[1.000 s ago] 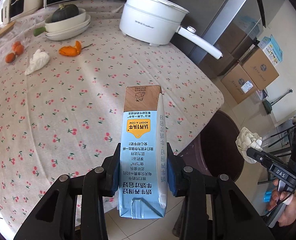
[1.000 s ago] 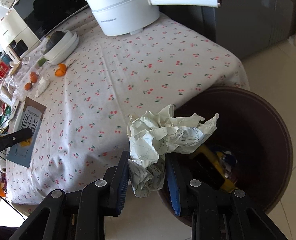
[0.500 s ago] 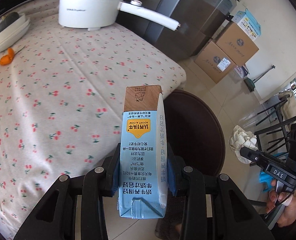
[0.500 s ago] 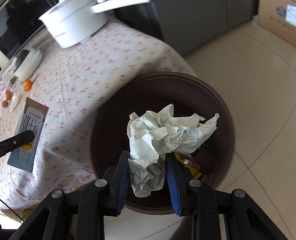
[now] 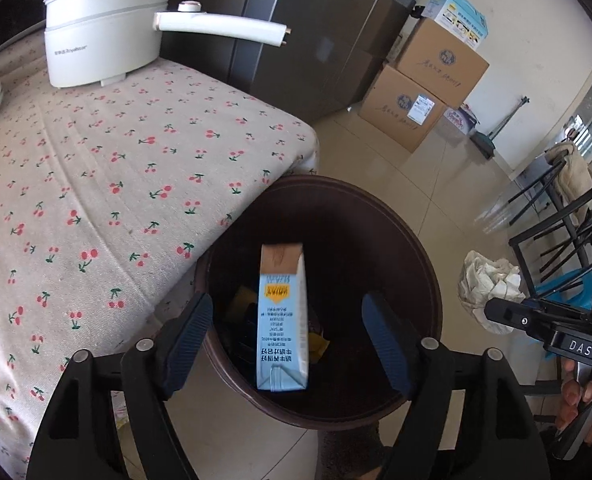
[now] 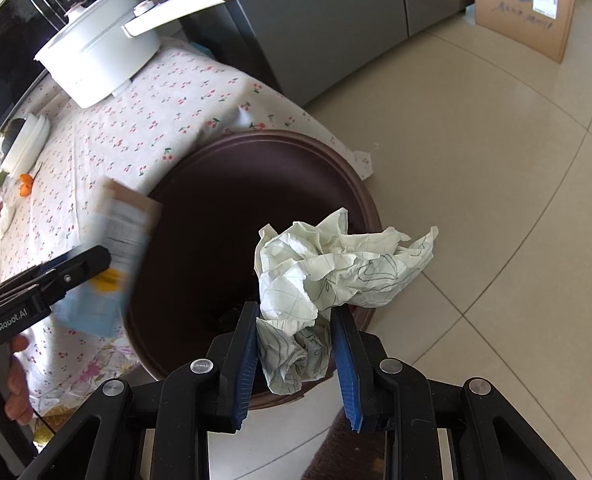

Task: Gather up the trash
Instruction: 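Open the left tool to drop the carton while the right tool drops the tissue, then move both open tools back over the table toward the white tissue and orange peel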

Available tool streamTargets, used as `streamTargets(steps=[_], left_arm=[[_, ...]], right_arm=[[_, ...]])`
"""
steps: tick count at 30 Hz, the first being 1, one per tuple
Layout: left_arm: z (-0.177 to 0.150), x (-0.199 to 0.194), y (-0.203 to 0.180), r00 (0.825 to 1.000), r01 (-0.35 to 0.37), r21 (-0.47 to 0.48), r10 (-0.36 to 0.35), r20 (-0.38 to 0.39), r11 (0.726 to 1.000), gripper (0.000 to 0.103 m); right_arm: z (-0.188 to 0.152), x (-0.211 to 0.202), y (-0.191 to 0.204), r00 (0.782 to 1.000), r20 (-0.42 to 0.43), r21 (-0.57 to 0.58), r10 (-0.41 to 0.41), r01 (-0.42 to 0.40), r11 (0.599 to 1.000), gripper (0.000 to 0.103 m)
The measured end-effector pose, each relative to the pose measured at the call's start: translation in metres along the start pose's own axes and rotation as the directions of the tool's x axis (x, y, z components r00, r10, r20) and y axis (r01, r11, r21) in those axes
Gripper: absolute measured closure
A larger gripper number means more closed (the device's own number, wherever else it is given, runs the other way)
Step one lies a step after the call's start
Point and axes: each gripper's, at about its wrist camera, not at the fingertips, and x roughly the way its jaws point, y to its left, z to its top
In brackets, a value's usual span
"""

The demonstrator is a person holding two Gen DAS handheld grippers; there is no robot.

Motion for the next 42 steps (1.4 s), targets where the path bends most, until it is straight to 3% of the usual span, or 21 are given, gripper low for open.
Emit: streamTargets(steps=[9, 18, 21, 24, 26, 28, 42], left_arm=[[0.001, -0.031, 0.028, 0.997, -0.080, -0.020, 0.081, 0.018, 0.997, 0.022], [-0.005, -0.069, 0.065, 0.992, -0.117, -0.072, 0.120, 0.033, 0.990, 0.021], [-0.007, -0.078, 0.078, 0.988, -0.146, -0.088, 0.149, 0.026, 0.985, 0.014], [-0.012, -0.088, 0.090, 0.982, -0.185, -0.093, 0.187, 0.025, 0.978, 0.010], [-0.014, -0.095, 0.097, 0.976, -0.210, -0.097, 0.214, 0.032, 0.973, 0.006], [-0.016, -0.101, 0.105, 0.972, -0.225, -0.104, 0.230, 0.040, 0.969, 0.004], [-0.040, -0.144, 0.165, 0.947, -0.312, -0.182, 0.321, 0.025, 0.933, 0.002]], right_arm=[[0.005, 0.005, 0.011, 1.000, -0.007, -0.018, 0.010, -0.010, 1.000, 0.071], [0.012, 0.016, 0.040, 1.000, -0.012, -0.037, 0.000, -0.001, 0.999, 0.071], [0.014, 0.020, 0.051, 1.000, -0.013, -0.053, -0.008, 0.007, 0.999, 0.069], [0.017, 0.022, 0.059, 1.000, -0.007, -0.050, -0.029, 0.029, 0.998, 0.062], [0.019, 0.024, 0.063, 0.999, -0.007, -0.031, -0.044, 0.044, 0.999, 0.034], [0.021, 0.023, 0.069, 0.999, 0.006, -0.028, -0.051, 0.051, 0.998, 0.024], [0.028, 0.028, 0.121, 0.999, 0.026, -0.087, -0.022, 0.025, 0.996, 0.019]])
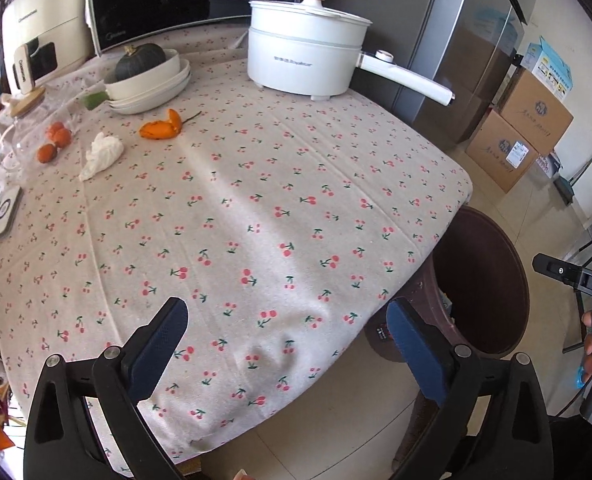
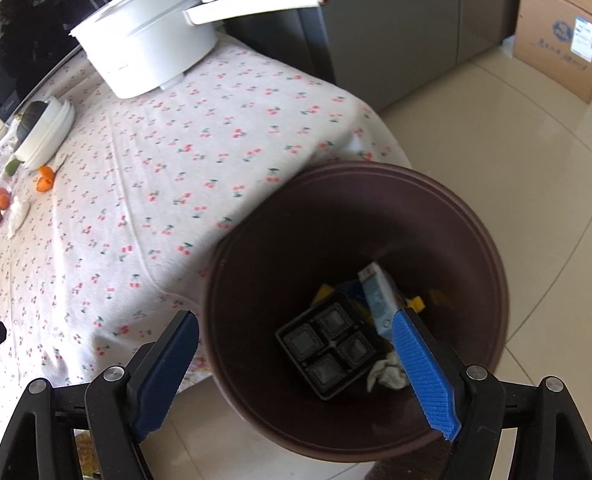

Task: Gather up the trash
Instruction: 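Move both open tools back over the table toward the white tissue and orange peel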

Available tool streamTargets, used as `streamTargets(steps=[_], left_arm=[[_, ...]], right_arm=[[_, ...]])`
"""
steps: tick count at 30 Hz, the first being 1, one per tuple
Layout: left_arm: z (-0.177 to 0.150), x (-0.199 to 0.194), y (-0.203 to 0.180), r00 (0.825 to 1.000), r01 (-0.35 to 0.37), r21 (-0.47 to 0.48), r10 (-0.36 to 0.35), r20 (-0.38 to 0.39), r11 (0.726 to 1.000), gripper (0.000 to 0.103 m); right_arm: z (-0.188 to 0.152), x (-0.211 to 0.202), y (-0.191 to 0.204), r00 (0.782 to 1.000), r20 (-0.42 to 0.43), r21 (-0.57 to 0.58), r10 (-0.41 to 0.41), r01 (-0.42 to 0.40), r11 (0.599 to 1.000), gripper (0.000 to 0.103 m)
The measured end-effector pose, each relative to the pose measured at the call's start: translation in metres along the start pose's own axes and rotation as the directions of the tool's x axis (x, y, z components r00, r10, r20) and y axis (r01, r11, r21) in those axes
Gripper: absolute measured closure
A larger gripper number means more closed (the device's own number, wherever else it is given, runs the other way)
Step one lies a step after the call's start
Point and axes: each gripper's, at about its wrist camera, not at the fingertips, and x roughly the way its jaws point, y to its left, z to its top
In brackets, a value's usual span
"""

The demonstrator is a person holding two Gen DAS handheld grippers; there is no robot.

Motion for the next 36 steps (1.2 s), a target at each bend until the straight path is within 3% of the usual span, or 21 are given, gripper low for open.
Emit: streamTargets(steps=[12, 20, 26, 29, 36], left_arm=[[-0.013, -0.017, 0.082, 0.997, -0.082, -0.138, 0.081, -0.014, 0.987, 0.002], [-0.022, -0.021, 0.153, 0.987, -0.161, -0.290, 0.162, -0.018, 0.943, 0.002], [-0.010, -0.013, 0.194, 0.971, -0.224, -0.332, 0.238, 0.001, 0.916, 0.002], [0.001, -0.004, 0.212, 0.974, -0.211, -0.362, 0.225, -0.002, 0.908, 0.002], [0.033, 0.025, 0.241, 0.965, -0.241, -0.337, 0.262, 0.018, 0.910, 0.002]], right_arm=[[0.011, 0.014, 0.082, 0.998, 0.015, -0.098, 0.061, -0.059, 0.993, 0.019], [0.013, 0.035, 0.160, 0.995, 0.001, -0.207, 0.104, -0.101, 0.973, 0.019], [0.015, 0.056, 0.216, 0.993, -0.001, -0.289, 0.119, -0.114, 0.950, 0.019], [0.016, 0.067, 0.234, 0.993, 0.003, -0.332, 0.114, -0.106, 0.937, 0.019], [0.035, 0.099, 0.258, 0.997, -0.017, -0.393, 0.074, -0.074, 0.917, 0.019]])
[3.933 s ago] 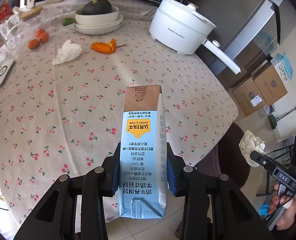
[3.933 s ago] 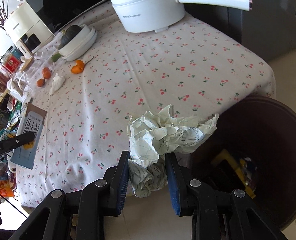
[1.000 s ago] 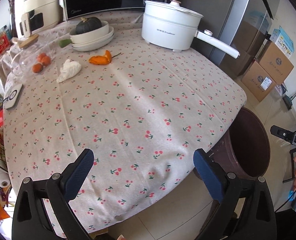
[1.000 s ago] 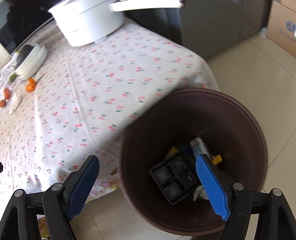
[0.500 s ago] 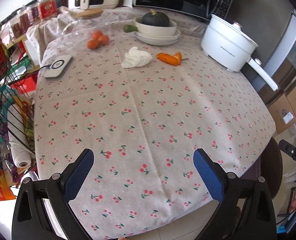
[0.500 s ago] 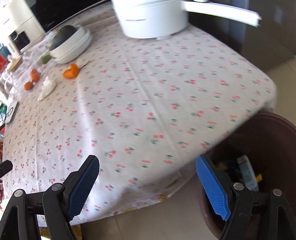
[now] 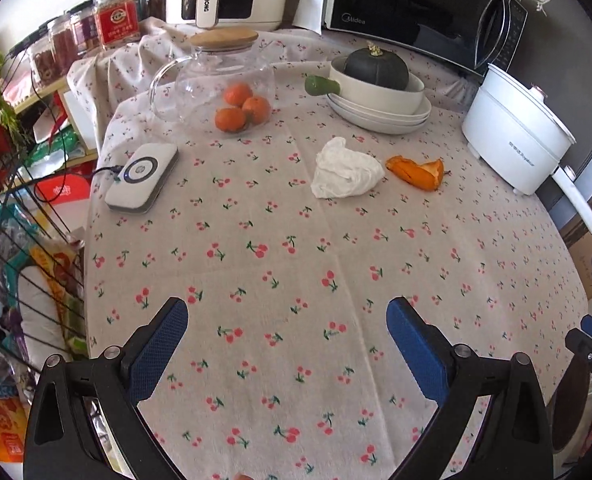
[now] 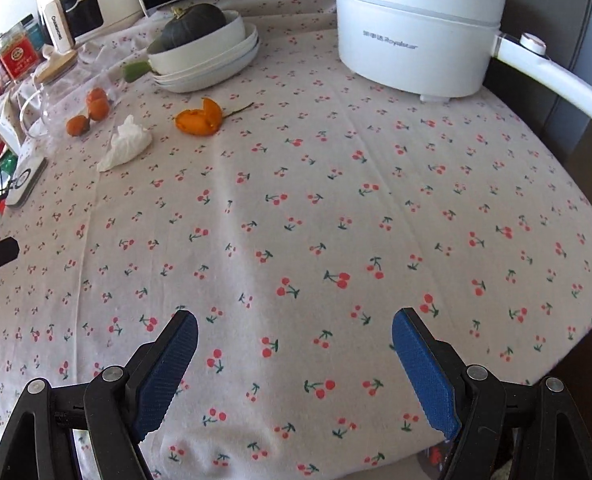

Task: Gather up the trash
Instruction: 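Move both open tools back over the table toward the white tissue and orange peel, then grasp the white tissue with the left tool, then grasp the orange peel with the right tool while the left tool holds the tissue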

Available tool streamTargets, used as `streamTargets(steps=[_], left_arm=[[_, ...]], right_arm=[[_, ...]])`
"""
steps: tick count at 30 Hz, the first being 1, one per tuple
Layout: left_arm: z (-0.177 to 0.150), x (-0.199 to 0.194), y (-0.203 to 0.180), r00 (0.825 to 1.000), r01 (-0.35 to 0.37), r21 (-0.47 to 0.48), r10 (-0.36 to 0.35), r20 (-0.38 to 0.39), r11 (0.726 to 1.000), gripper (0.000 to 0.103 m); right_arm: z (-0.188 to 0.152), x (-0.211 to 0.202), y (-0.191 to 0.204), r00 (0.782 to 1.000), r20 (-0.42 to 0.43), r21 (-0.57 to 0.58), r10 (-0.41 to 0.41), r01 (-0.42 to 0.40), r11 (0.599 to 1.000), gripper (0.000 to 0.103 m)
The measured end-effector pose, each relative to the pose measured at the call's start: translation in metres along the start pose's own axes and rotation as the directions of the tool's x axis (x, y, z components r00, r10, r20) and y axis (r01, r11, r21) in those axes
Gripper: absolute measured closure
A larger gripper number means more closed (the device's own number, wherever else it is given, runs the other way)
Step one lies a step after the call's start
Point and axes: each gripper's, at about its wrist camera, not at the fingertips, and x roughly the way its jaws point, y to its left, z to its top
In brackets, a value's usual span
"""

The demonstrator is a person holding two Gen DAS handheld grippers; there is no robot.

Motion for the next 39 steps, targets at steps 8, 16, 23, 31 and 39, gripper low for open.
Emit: streamTargets(steps=[8, 16, 23, 31, 39], left_arm=[[0.039, 0.051, 0.005, 0.996, 0.082, 0.008, -0.083, 0.025, 0.997, 0.006], [0.073, 0.090, -0.008, 0.979, 0.189, 0.050, -0.192, 0.062, 0.981, 0.015], [0.082, 0.122, -0.037, 0.971, 0.233, 0.123, -0.237, 0.019, 0.965, 0.039], [0.082, 0.126, -0.034, 0.972, 0.234, 0.035, -0.235, 0.014, 0.972, 0.095], [0.080, 0.111, 0.000, 0.985, 0.175, -0.073, -0.174, 0.020, 0.982, 0.095]], right_arm=[[0.039, 0.027, 0.003, 0.999, 0.035, -0.050, 0.013, -0.011, 0.999, 0.019], [0.066, 0.074, 0.011, 0.998, 0.029, -0.096, 0.050, -0.047, 0.994, 0.019], [0.082, 0.109, 0.012, 0.998, 0.022, -0.134, 0.052, -0.049, 0.990, 0.019], [0.098, 0.135, 0.025, 0.998, 0.030, -0.165, 0.063, -0.058, 0.985, 0.019], [0.129, 0.152, 0.074, 0.990, 0.096, -0.268, 0.099, -0.070, 0.961, 0.019]])
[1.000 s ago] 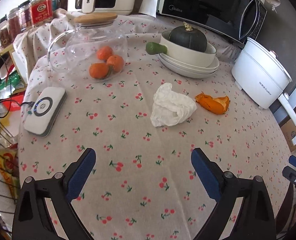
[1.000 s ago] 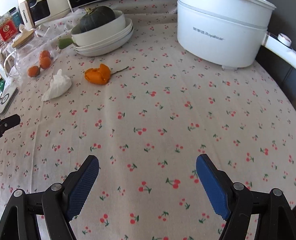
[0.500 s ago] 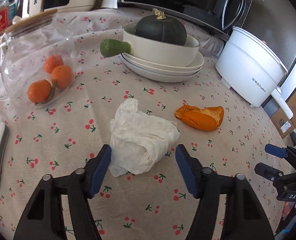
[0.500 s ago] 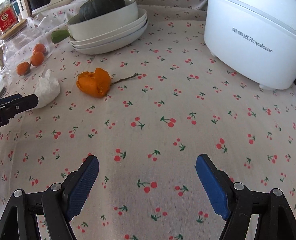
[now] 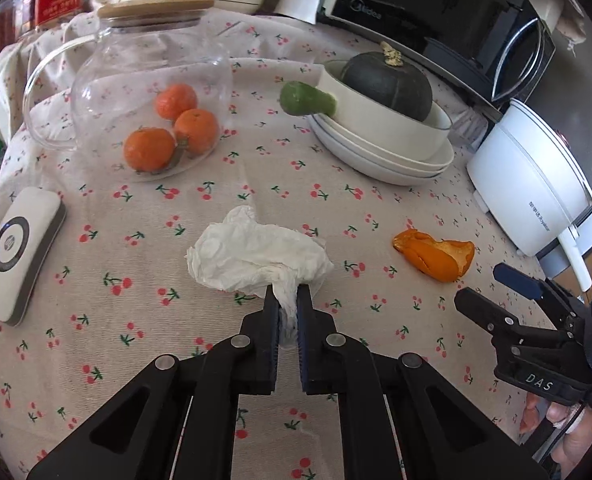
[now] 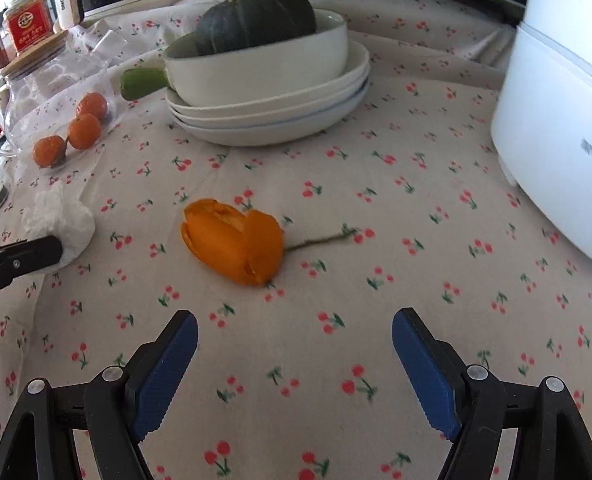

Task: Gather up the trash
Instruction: 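Grasp the orange peel with the right tool while the left tool holds the tissue, then carry the white tissue and orange peel over the brown bin with both tools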

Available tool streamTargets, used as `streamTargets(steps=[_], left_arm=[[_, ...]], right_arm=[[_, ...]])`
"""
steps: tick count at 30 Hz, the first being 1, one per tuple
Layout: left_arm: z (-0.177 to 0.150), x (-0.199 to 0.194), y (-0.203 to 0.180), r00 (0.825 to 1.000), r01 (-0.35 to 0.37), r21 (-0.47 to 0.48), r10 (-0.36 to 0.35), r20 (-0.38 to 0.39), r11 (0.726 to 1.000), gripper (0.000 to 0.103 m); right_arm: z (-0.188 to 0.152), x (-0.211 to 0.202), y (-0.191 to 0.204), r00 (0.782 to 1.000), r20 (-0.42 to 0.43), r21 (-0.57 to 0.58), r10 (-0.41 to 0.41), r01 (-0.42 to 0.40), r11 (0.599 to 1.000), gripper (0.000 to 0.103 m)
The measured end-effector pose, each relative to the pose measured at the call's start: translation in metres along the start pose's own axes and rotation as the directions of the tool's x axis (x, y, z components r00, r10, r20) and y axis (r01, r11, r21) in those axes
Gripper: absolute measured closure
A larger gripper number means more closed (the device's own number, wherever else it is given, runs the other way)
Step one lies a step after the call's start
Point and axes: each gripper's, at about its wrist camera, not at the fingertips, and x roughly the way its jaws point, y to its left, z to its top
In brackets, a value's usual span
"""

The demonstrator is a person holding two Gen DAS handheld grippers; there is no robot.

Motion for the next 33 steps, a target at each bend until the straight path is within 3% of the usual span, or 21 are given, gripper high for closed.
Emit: streamTargets(steps=[6, 10, 12, 14, 16, 27, 33], left_arm=[[-0.002, 0.001, 0.012, 1.000, -0.018, -0.010, 0.017, -0.010, 1.000, 0.095], [-0.004, 0.002, 0.010, 1.000, -0.029, 0.011, 0.029, -0.009, 1.000, 0.095], [-0.006, 0.001, 0.010, 0.999, -0.032, 0.010, 0.032, -0.011, 0.999, 0.095], [-0.008, -0.002, 0.010, 0.999, -0.040, 0.005, 0.040, -0.016, 0.999, 0.095], [-0.011, -0.006, 0.009, 0.999, -0.047, 0.004, 0.047, -0.024, 0.999, 0.095], [-0.044, -0.059, -0.023, 0.997, -0.047, 0.048, 0.050, -0.060, 0.998, 0.095], [-0.078, -0.096, -0.056, 0.996, -0.048, 0.138, 0.058, -0.066, 0.989, 0.095]], right_arm=[[0.020, 0.024, 0.027, 1.000, -0.004, -0.105, -0.006, 0.006, 0.994, 0.019], [0.020, 0.039, 0.033, 1.000, -0.012, -0.117, -0.015, 0.013, 0.993, 0.031], [0.018, 0.040, 0.039, 0.999, 0.003, -0.161, -0.043, 0.043, 0.986, 0.042], [0.017, 0.038, 0.041, 0.998, -0.006, -0.183, -0.070, 0.067, 0.981, 0.065], [0.017, 0.033, 0.037, 0.999, -0.028, -0.158, -0.042, 0.037, 0.987, 0.075], [-0.027, -0.054, 0.017, 0.999, -0.044, -0.102, -0.031, 0.026, 0.994, 0.077], [-0.062, -0.114, 0.011, 0.999, -0.045, -0.066, -0.031, 0.028, 0.997, 0.077]])
